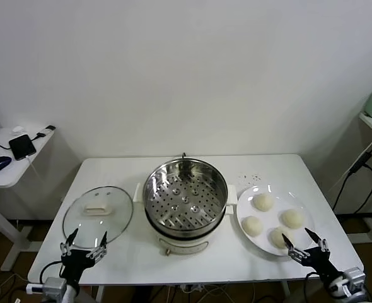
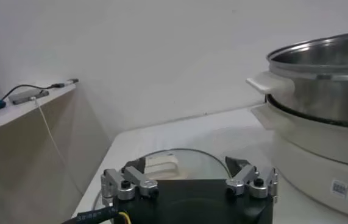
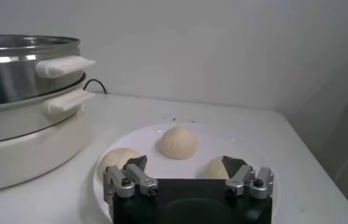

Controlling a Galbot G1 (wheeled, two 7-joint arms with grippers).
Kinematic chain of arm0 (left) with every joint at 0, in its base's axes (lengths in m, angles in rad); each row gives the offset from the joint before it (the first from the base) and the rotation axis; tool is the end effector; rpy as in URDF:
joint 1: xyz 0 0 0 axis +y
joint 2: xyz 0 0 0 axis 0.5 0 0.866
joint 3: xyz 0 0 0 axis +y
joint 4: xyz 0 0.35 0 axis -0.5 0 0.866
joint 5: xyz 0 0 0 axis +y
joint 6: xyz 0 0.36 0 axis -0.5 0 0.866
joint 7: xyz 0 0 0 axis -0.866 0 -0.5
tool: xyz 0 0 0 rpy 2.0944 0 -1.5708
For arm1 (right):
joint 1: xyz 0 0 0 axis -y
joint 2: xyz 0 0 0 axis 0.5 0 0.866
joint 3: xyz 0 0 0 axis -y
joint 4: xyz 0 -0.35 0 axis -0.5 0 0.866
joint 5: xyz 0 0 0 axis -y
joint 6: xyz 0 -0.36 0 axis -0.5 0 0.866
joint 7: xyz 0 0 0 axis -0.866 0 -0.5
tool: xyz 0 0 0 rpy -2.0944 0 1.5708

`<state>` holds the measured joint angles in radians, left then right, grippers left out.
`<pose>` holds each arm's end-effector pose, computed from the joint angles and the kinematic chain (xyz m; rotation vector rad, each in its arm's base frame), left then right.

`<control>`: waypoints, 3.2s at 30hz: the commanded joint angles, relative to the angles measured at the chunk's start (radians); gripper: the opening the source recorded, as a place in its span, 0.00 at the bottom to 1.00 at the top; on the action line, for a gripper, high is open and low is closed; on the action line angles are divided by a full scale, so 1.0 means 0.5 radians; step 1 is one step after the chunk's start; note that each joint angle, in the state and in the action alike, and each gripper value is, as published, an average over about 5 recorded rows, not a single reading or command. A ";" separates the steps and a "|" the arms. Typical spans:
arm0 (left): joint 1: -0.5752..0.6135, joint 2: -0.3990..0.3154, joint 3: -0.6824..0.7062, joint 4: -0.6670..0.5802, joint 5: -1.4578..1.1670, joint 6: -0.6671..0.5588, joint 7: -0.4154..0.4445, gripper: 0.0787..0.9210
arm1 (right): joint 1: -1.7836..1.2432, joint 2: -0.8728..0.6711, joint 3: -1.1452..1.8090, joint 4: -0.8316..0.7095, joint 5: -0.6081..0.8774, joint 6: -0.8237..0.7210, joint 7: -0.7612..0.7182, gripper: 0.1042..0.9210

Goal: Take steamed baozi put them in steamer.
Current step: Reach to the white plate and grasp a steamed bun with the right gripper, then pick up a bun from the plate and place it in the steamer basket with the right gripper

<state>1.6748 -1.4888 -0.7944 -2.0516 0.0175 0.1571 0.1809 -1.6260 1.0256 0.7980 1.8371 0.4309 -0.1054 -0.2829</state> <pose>0.1457 0.1001 -0.3230 0.0361 -2.8192 -0.2665 0.1872 -0.2128 -0.3247 0.2838 -2.7805 0.1775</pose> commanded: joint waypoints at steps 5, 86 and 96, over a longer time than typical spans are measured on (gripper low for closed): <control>0.013 -0.004 -0.016 -0.036 0.007 0.005 -0.006 0.88 | 0.260 -0.300 0.108 -0.024 -0.204 -0.202 -0.237 0.88; -0.010 -0.067 -0.180 -0.080 -0.085 0.062 0.059 0.88 | 2.793 0.074 -1.892 -1.974 -2.261 0.327 -1.985 0.59; -0.048 -0.075 -0.132 -0.060 0.007 0.055 0.040 0.88 | 3.115 -0.153 -2.133 -1.661 -1.814 0.153 -2.118 0.57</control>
<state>1.6566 -1.5254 -0.8641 -2.0859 -0.0024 0.1857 0.2024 -0.1319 0.9993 -0.2241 0.9381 -0.5714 0.0019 -1.3238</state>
